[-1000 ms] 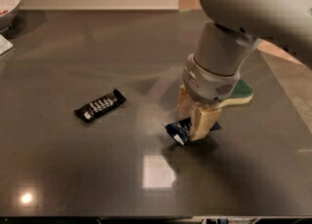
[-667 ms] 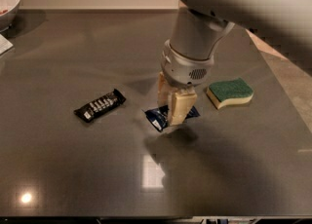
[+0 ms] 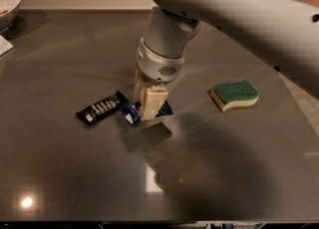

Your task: Move rxbar blueberry near rxbar chocolate

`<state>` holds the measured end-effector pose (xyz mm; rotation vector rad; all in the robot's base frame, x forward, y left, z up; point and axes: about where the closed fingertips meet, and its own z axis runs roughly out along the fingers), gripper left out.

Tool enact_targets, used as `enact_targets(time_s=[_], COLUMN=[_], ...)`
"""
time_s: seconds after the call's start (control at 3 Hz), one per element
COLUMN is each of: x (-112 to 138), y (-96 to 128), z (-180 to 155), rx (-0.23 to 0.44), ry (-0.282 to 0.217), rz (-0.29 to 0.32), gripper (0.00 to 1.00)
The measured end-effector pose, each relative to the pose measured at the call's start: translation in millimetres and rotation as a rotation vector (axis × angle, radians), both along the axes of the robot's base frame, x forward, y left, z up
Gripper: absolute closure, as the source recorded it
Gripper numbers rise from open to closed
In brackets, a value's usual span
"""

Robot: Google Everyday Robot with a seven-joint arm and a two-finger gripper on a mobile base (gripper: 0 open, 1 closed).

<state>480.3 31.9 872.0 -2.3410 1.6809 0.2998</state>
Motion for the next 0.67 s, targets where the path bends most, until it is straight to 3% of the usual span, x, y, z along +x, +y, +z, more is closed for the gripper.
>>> enact_targets(time_s=[0.67], x=[17], y=[30], z=[-21], rx=[0.039], ry=[0.007], rz=[-0.047], gripper=[0.59])
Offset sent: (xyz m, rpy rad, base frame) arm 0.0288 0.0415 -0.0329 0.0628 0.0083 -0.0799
